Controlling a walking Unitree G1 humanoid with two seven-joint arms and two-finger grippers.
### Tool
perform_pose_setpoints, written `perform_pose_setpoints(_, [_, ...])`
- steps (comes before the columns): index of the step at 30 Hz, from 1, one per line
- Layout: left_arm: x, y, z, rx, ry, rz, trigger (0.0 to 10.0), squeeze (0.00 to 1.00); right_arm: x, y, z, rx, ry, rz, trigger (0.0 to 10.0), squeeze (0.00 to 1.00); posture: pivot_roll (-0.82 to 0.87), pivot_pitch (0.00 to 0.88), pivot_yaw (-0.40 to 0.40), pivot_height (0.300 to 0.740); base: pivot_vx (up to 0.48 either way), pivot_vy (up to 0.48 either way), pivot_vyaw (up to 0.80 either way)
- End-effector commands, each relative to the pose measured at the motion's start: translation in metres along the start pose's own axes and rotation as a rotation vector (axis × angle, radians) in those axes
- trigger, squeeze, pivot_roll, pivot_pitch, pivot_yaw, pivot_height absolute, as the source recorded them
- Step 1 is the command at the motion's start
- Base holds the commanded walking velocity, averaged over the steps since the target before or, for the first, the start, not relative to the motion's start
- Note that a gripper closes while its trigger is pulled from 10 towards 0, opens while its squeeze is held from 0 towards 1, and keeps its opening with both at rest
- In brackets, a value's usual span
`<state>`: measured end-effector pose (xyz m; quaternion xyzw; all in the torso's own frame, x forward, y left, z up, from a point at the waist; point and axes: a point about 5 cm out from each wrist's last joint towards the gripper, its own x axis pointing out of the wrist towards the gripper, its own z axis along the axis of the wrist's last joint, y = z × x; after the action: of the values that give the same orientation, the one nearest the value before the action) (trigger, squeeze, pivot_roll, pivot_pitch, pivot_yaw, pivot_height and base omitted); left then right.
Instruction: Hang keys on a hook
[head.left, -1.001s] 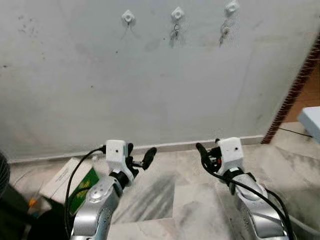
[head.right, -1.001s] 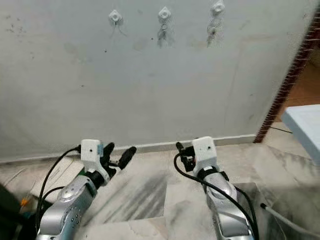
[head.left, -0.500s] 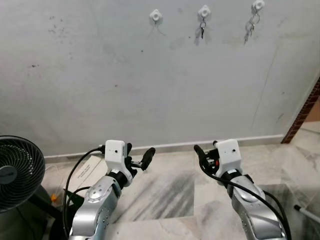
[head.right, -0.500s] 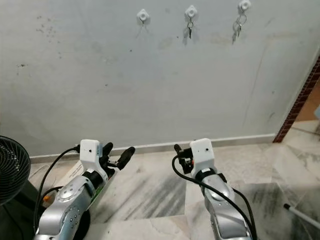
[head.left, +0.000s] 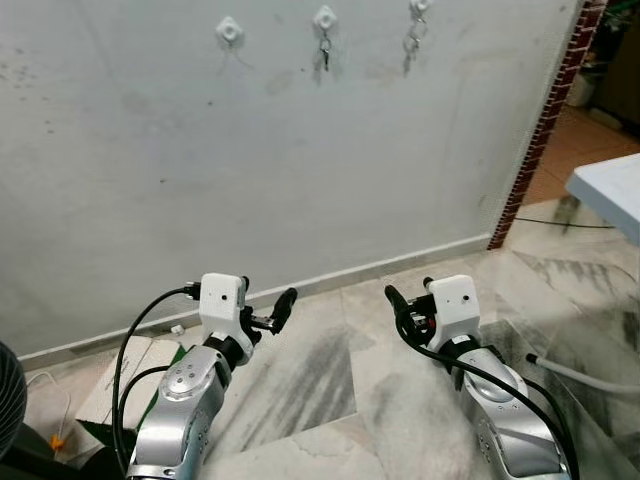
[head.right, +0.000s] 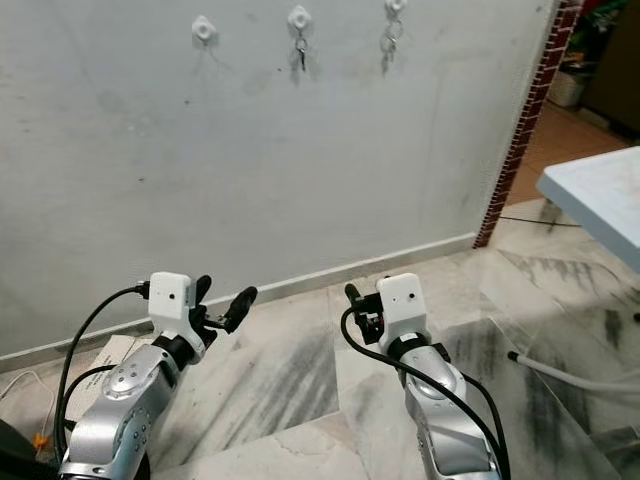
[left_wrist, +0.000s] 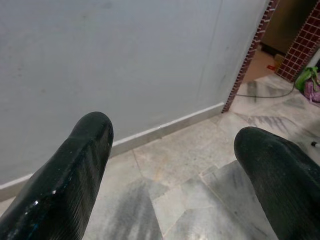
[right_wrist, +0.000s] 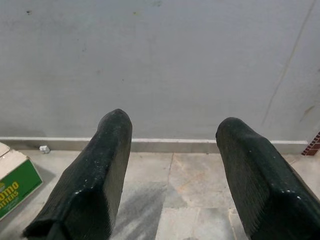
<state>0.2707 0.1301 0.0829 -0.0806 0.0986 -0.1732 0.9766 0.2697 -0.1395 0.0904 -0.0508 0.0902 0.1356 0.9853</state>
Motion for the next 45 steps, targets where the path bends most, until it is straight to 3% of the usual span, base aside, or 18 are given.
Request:
perform_pose_setpoints(1, [-0.001, 0.008, -0.001, 0.012, 0.021, 0.024, 10.0, 0.0, 0.001, 0.004, 0.005, -0.007, -0.014, 0.008, 10.0, 0.0, -0.08, 0.0, 0.11, 0.74, 0.0, 0.0, -0.76])
perform_pose_setpoints(7, [0.001, 0.007, 0.0, 0.069, -0.005, 0.029, 10.0, 0.0, 0.001, 0.003, 0.006, -0.011, -0.014, 0.004, 10.0, 0.0, -0.08, 0.0, 0.11, 0.74, 0.0, 0.0, -0.76])
perform_pose_setpoints(13, [0.001, 0.007, -0.005, 0.026, 0.04, 0.005, 10.0, 0.0, 0.001, -0.001, 0.009, -0.027, -0.031, -0.029, 10.0, 0.0, -0.08, 0.0, 0.109, 0.74, 0.0, 0.0, -0.76])
perform_pose_setpoints(18, [0.002, 0.005, -0.005, -0.011, 0.008, 0.012, 10.0, 0.0, 0.001, -0.004, 0.016, -0.062, -0.069, -0.052, 10.0, 0.0, -0.08, 0.0, 0.1, 0.74, 0.0, 0.0, -0.73])
perform_pose_setpoints(25, [0.004, 0.0, -0.007, -0.042, -0.003, 0.021, 10.0, 0.0, 0.001, -0.007, 0.016, -0.092, -0.051, -0.037, 10.0, 0.0, -0.08, 0.0, 0.064, 0.74, 0.0, 0.0, -0.06])
perform_pose_setpoints(31, [0.004, -0.004, -0.01, -0.069, -0.012, 0.028, 10.0, 0.0, 0.004, -0.01, 0.018, -0.116, -0.042, -0.011, 10.0, 0.0, -0.08, 0.0, 0.024, 0.74, 0.0, 0.0, -0.76])
perform_pose_setpoints(45, [0.008, 0.0, -0.007, -0.043, -0.004, -0.01, 10.0, 0.0, 0.002, -0.005, 0.016, -0.097, -0.039, -0.028, 10.0, 0.0, -0.09, 0.0, 0.063, 0.74, 0.0, 0.0, -0.77])
